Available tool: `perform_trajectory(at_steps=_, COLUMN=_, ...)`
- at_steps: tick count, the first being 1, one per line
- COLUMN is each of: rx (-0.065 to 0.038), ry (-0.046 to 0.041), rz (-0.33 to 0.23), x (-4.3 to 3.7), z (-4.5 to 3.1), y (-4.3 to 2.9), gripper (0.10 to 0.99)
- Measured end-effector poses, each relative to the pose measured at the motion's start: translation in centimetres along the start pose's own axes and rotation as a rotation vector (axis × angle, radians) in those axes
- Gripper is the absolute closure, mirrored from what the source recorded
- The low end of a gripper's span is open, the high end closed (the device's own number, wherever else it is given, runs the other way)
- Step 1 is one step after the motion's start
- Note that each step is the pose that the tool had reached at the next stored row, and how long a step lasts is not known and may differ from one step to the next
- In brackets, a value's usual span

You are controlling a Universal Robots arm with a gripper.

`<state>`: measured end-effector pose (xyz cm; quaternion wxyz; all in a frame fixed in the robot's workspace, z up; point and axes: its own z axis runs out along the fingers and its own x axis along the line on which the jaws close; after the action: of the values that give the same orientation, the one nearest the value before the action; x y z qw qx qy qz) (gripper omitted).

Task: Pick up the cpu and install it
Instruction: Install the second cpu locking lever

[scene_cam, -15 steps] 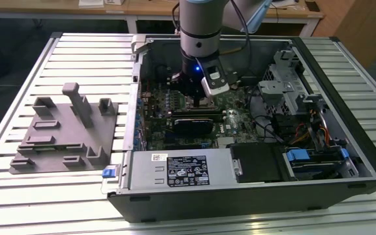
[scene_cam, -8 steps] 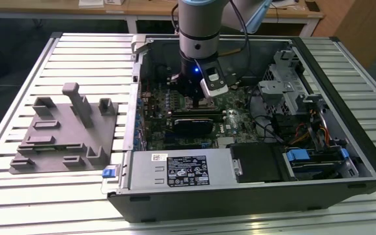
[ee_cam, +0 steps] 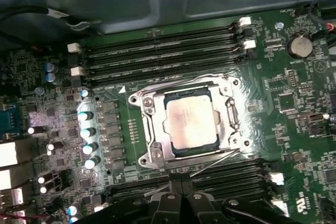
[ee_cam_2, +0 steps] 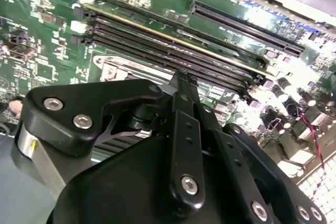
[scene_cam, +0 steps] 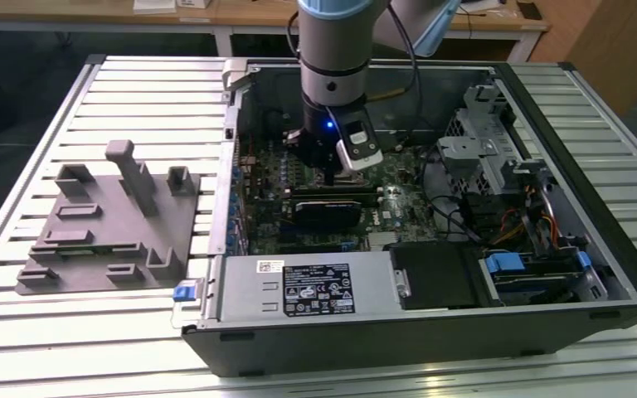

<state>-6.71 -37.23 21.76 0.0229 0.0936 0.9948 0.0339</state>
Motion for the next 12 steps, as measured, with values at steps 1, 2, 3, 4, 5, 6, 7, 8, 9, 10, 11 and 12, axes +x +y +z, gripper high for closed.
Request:
perform_trajectory(at_steps=1, rx=-0.004, ry=0.0007, rz=0.000, x=0.14, z=0.03, y=-0.12, gripper=0.980)
perform_trajectory(at_steps=2, rx=-0.008, ry=0.0016, rz=0.001, x=0.24, z=0.05, y=-0.24, gripper=0.980)
perform_trajectory(at_steps=3, rx=-0.013, ry=0.0025, rz=0.001, x=0.33, z=0.08, y=-0.35, gripper=0.980)
perform_trajectory(at_steps=4, rx=-0.020, ry=0.0040, rz=0.001, x=0.45, z=0.10, y=-0.42, gripper=0.980)
perform_trajectory(at_steps=5, rx=-0.029, ry=0.0056, rz=0.002, x=0.56, z=0.12, y=-0.49, gripper=0.980)
perform_trajectory(at_steps=6, rx=-0.039, ry=0.0074, rz=0.002, x=0.67, z=0.14, y=-0.56, gripper=0.980)
perform_trajectory(at_steps=7, rx=-0.045, ry=0.0087, rz=0.002, x=0.77, z=0.17, y=-0.62, gripper=0.980)
perform_trajectory(at_steps=8, rx=-0.049, ry=0.0092, rz=0.003, x=0.86, z=0.24, y=-0.67, gripper=0.980)
perform_trajectory(at_steps=9, rx=-0.050, ry=0.0095, rz=0.003, x=0.94, z=0.32, y=-0.73, gripper=0.980)
perform_trajectory(at_steps=10, rx=-0.052, ry=0.0098, rz=0.003, x=1.02, z=0.40, y=-0.79, gripper=0.980)
perform_trajectory(at_steps=11, rx=-0.055, ry=0.0103, rz=0.003, x=1.10, z=0.47, y=-0.85, gripper=0.980)
perform_trajectory(at_steps=12, rx=-0.058, ry=0.0111, rz=0.003, x=1.18, z=0.52, y=-0.89, gripper=0.980)
